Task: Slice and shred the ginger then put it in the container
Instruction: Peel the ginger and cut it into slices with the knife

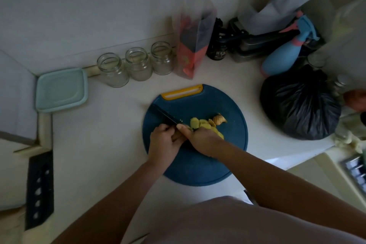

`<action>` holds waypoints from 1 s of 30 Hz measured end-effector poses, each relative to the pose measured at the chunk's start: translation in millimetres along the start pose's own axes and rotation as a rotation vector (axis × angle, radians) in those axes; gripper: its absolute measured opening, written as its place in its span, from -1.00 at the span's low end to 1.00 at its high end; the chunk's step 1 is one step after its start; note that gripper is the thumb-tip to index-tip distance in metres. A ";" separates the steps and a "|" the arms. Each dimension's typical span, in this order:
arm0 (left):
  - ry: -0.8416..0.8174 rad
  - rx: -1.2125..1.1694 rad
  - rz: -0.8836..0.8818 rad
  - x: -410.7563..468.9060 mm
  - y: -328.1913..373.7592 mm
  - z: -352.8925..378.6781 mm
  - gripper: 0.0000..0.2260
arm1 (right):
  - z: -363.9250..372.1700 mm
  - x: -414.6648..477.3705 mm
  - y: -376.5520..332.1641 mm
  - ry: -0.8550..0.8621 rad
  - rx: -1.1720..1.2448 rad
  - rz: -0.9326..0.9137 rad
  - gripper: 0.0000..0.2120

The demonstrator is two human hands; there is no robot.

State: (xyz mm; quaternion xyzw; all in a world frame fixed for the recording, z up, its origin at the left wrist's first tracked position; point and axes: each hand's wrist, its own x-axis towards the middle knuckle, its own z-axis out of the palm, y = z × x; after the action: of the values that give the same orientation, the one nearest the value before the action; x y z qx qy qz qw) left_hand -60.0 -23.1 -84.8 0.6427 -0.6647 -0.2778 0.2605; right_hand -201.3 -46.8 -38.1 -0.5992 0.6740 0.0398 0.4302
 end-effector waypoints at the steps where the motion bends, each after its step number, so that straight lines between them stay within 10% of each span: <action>1: -0.004 -0.039 -0.014 0.8 1.1 -2.1 -0.62 | 0.3 -2.3 1.7 -0.013 0.020 0.017 -0.51; 15: 0.063 -0.045 0.063 -0.2 0.1 3.2 -0.69 | 8.8 -27.2 40.0 -0.037 0.118 0.062 -0.22; 20: 0.086 0.146 0.153 -4.4 0.7 10.3 -0.72 | -3.2 -34.3 25.0 -0.124 0.097 0.117 -0.63; 25: 0.107 0.251 0.163 -11.6 9.4 11.7 -0.73 | 0.6 -25.1 15.2 -0.149 -0.003 0.175 -0.16; 30: 0.136 0.237 0.147 -16.3 10.4 12.2 -0.70 | -2.6 -17.3 -3.4 -0.112 0.020 0.153 -0.13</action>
State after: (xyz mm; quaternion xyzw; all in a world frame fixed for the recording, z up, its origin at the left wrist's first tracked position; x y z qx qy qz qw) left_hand -75.4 -6.1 -85.9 0.6360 -0.7188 -0.1334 0.2470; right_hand -201.3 -35.8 -24.0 -0.5384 0.6931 0.0992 0.4689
